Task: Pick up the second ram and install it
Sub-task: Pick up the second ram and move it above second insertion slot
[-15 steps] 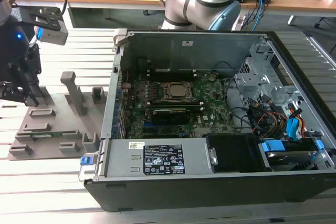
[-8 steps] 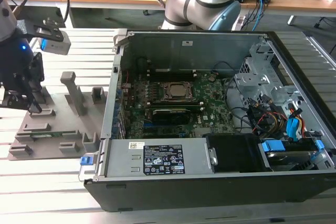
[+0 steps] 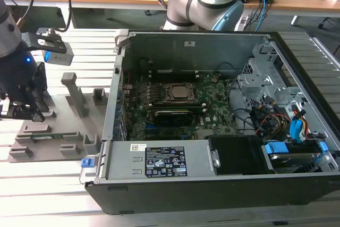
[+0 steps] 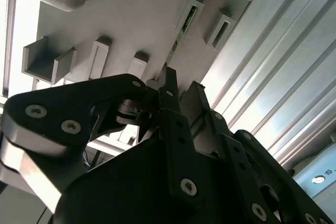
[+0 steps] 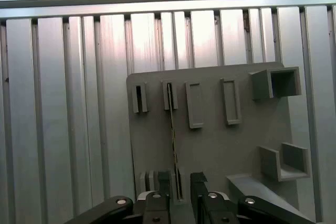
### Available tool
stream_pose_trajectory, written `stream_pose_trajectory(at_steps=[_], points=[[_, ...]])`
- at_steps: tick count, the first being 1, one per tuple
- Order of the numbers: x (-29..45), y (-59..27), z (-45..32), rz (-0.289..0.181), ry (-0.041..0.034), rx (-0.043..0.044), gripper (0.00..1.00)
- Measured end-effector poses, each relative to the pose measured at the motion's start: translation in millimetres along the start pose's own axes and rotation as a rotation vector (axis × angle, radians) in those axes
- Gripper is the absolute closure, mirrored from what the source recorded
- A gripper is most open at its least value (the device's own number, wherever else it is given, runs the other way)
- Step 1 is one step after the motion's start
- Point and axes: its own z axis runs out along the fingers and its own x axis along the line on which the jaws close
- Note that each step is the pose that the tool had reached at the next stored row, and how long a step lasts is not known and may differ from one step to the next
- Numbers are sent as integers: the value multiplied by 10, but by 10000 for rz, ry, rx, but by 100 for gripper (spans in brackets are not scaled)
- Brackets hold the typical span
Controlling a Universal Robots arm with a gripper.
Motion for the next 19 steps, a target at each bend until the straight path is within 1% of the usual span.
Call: stream_pose_trajectory(at_steps=[3, 4, 9, 12, 14, 15, 18, 19], points=[[7, -1, 59, -11, 0, 0, 70], [9, -2, 97, -16, 1, -1, 70], [14, 15, 217, -19, 2, -1, 70], [21, 38, 352, -26, 2, -1, 70], [23, 49, 410, -28, 1, -1, 70], [24, 53, 428, -31, 1, 0, 70], [31, 89, 567, -87, 4, -3, 70], [32, 95, 593, -138, 6, -4, 70]])
